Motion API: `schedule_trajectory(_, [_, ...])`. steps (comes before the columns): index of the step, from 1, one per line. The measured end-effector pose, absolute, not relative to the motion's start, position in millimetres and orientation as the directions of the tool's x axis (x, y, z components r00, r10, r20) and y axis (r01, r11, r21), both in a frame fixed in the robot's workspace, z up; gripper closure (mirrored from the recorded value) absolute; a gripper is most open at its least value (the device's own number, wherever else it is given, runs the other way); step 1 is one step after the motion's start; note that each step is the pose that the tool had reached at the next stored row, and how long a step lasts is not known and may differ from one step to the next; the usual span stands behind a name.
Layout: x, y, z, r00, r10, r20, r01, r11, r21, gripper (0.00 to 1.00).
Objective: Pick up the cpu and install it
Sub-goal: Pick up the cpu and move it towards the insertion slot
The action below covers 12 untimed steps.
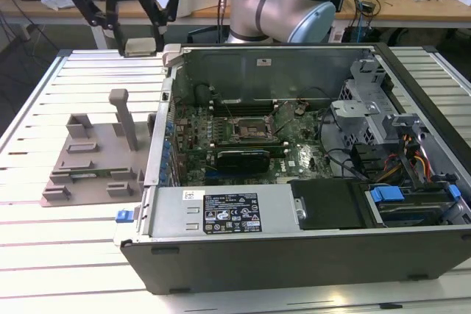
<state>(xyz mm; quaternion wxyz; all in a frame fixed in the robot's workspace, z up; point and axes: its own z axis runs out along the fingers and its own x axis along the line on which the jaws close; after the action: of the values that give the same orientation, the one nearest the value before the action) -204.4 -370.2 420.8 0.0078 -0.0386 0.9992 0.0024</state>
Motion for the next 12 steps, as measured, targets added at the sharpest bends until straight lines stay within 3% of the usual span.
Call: schedule_trajectory(12, [-170, -369, 396, -0.997, -0.077, -0.010, -0.077, 0.997, 0.005, 0.45])
